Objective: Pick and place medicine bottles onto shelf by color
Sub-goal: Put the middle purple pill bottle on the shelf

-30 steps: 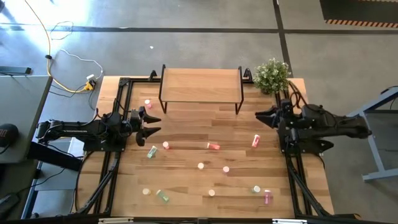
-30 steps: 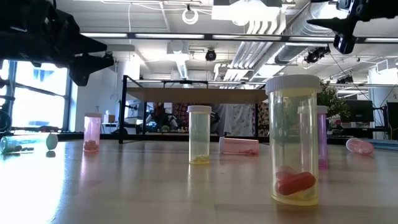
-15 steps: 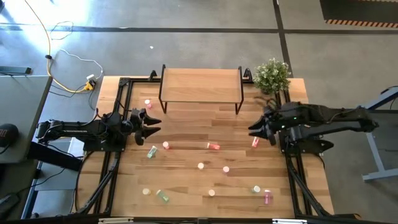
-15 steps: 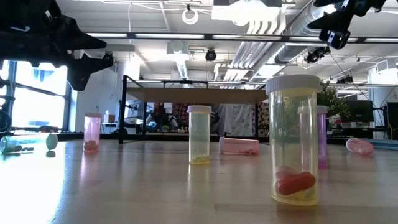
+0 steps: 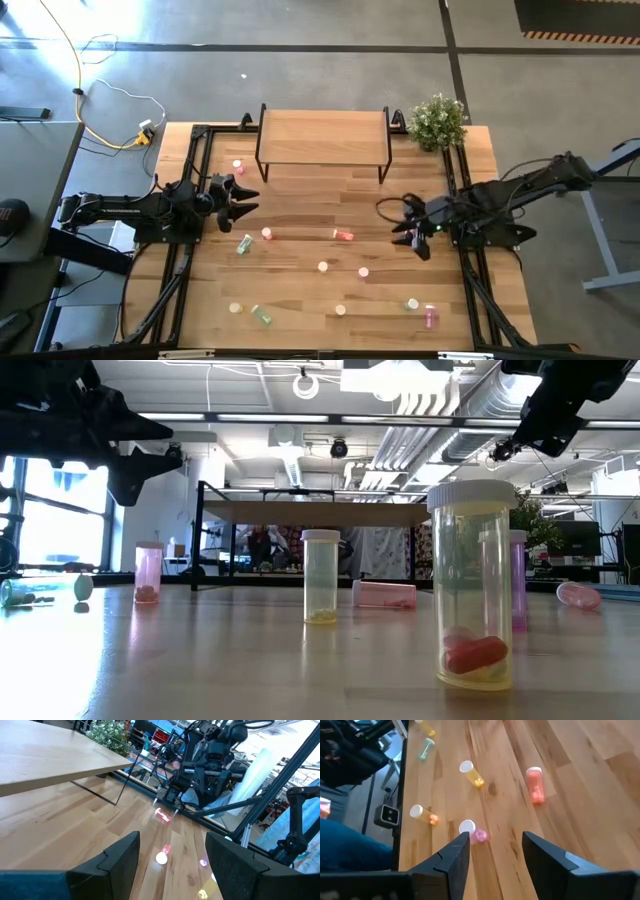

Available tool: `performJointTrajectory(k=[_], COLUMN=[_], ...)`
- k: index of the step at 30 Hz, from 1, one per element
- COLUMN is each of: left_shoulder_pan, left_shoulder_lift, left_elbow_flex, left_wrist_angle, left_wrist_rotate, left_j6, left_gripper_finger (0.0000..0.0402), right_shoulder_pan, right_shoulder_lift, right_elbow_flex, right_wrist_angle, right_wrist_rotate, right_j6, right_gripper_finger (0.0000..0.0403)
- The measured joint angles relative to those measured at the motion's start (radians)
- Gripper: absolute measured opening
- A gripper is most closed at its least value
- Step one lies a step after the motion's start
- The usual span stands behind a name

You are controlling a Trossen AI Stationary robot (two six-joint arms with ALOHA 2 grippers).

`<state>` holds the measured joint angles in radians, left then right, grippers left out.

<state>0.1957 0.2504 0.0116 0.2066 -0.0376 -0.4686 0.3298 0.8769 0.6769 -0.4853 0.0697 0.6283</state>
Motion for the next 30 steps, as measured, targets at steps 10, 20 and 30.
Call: performJointTrajectory(k=[10,20,30], left_shoulder_pan=[0.0,0.0,0.0], left_shoulder_lift=[0.0,0.0,0.0], left_elbow_flex=[0.0,0.0,0.0], left_wrist_angle=[0.0,0.0,0.0], left_wrist_rotate=[0.0,0.0,0.0], left_j6=[0.0,0.0,0.0], left_gripper_finger=[0.0216,0.0216,0.0216], right_shoulder_pan=[0.187,0.221,0.218], right_shoulder_lift=[0.19,0.345,0.471], right_elbow_flex=[0.001,0.001,0.001], right_wrist_angle=[0.125,0.295,0.344], right_wrist_rotate=[0.137,0.123,0.078], right_j6=[0.019,-0.057,-0.1], right_gripper_finger=[0.0173,0.0173,0.0173])
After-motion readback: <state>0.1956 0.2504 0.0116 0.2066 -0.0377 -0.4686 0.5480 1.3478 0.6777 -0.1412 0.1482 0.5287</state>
